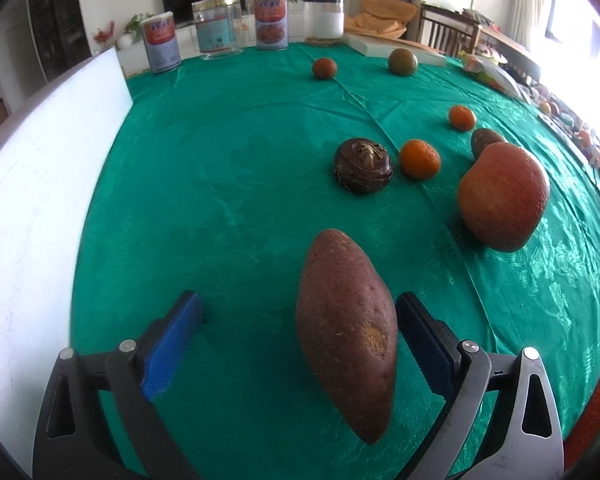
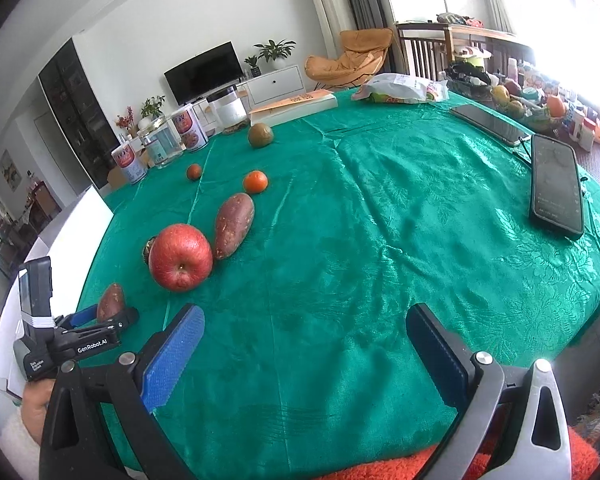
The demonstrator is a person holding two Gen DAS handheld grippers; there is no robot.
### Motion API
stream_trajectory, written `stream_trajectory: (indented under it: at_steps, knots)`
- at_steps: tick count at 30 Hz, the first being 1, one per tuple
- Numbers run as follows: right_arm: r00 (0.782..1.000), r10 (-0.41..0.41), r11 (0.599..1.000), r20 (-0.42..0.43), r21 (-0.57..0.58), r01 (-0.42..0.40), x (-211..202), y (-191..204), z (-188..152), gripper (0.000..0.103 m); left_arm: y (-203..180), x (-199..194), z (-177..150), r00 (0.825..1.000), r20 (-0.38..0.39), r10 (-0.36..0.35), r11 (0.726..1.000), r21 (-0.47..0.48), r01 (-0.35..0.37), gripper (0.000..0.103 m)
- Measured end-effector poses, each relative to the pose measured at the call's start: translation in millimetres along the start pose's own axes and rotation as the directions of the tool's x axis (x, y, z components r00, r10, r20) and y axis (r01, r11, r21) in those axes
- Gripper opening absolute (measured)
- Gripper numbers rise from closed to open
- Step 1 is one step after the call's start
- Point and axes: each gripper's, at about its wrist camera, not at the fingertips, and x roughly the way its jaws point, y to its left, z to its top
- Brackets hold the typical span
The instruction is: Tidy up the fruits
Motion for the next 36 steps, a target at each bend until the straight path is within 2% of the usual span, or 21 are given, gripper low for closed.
stream_trajectory:
  at_steps: [3, 5, 8, 12, 17, 21, 22, 23, 24, 25, 26, 29, 32, 36]
  knots:
    - [0.991, 0.081, 0.993, -0.107, 0.099, -0.071, 26, -16, 14, 0.102, -2, 1, 0, 1.0, 0.0, 0.006, 1.0, 0.0, -0.006, 0.101]
    - [0.988, 0.076, 0.99, -0.131, 0.124, -0.06, 42, -22, 30, 0.102, -2, 1, 0, 1.0, -0.001, 0.007, 1.0, -0.004, -0.007, 0.102]
    - [0.99, 0.004, 0.999, -0.14, 0.037, 0.001, 70, -16, 69, 0.102, -2, 1, 0, 1.0, -0.001, 0.006, 1.0, -0.004, -0.006, 0.102]
    - [0.98, 0.04, 0.995, -0.192, -0.087, -0.058, 122, 14, 124, 0.101, -3, 1, -1, 1.0, -0.001, 0.009, 1.0, -0.005, -0.009, 0.103]
    - [0.974, 0.032, 0.974, -0.223, -0.21, -0.08, 183, 63, 161, 0.077, -3, 1, -1, 1.0, -0.001, 0.009, 1.0, -0.005, -0.009, 0.103]
    - [0.959, 0.0, 0.954, -0.282, -0.287, -0.084, 223, 92, 159, 0.074, -3, 1, 0, 1.0, -0.001, 0.009, 1.0, -0.005, -0.009, 0.103]
    - [0.955, -0.021, 0.948, -0.297, -0.309, -0.075, 231, 96, 156, 0.067, -3, 1, -1, 1.0, -0.001, 0.008, 1.0, -0.005, -0.008, 0.103]
    - [0.949, -0.05, 0.943, -0.311, -0.328, -0.058, 238, 99, 153, 0.053, -3, 1, 0, 1.0, -0.001, 0.008, 1.0, -0.005, -0.008, 0.103]
    - [0.956, -0.078, 0.935, -0.284, -0.354, -0.029, 237, 102, 152, 0.05, -3, 1, -1, 1.0, -0.001, 0.008, 1.0, -0.005, -0.008, 0.103]
    - [0.956, -0.083, 0.933, -0.281, -0.36, -0.024, 237, 102, 151, 0.038, -3, 1, -1, 1.0, -0.001, 0.009, 1.0, -0.005, -0.009, 0.103]
    - [0.956, -0.078, 0.938, -0.283, -0.345, -0.026, 236, 99, 152, 0.032, -3, 0, -1, 1.0, -0.001, 0.008, 1.0, -0.005, -0.008, 0.103]
    - [0.967, -0.074, 0.956, -0.243, -0.295, -0.001, 218, 80, 155, 0.032, -3, 0, -1, 1.0, -0.001, 0.008, 1.0, -0.005, -0.008, 0.103]
    - [0.969, -0.074, 0.977, -0.235, -0.214, 0.023, 189, 52, 151, 0.032, -3, 0, -1, 1.0, -0.001, 0.008, 1.0, -0.005, -0.008, 0.103]
    - [0.961, -0.061, 0.993, -0.27, -0.115, 0.031, 142, 22, 116, 0.032, -3, 0, 0, 1.0, -0.001, 0.009, 1.0, -0.005, -0.009, 0.103]
